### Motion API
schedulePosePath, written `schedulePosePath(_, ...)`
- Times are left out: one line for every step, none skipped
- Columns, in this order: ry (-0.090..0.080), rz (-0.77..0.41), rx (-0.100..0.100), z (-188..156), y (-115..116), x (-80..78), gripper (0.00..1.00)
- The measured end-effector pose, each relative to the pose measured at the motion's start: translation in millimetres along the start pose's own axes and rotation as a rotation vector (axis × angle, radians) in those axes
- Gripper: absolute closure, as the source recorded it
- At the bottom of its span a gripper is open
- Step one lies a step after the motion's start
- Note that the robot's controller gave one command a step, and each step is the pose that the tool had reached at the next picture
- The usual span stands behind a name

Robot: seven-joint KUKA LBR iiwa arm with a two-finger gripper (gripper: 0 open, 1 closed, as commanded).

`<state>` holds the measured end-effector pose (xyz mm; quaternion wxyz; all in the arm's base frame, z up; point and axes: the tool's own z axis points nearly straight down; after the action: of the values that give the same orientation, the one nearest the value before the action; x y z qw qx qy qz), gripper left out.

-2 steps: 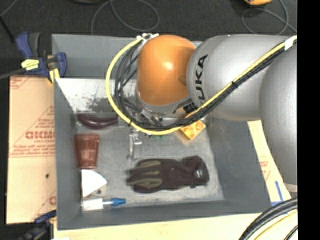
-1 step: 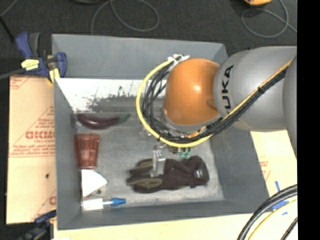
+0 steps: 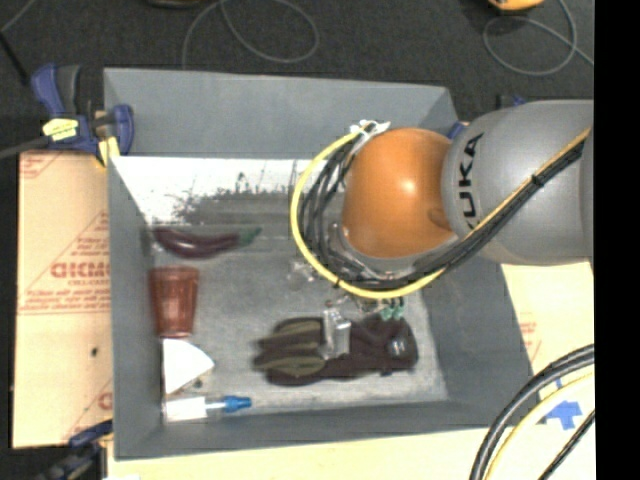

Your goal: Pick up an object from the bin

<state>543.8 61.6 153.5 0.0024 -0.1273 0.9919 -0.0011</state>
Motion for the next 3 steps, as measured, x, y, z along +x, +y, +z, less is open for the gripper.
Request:
schedulePosePath(-0.005, -0.160, -0.003, 39, -5, 16.1, 0.00)
schedulePosePath(-0.007, -0.007, -0.001, 79, -11, 27.9, 1.00)
schedulePosePath(-0.007, -0.007, -0.001, 79, -11, 27.9, 1.00)
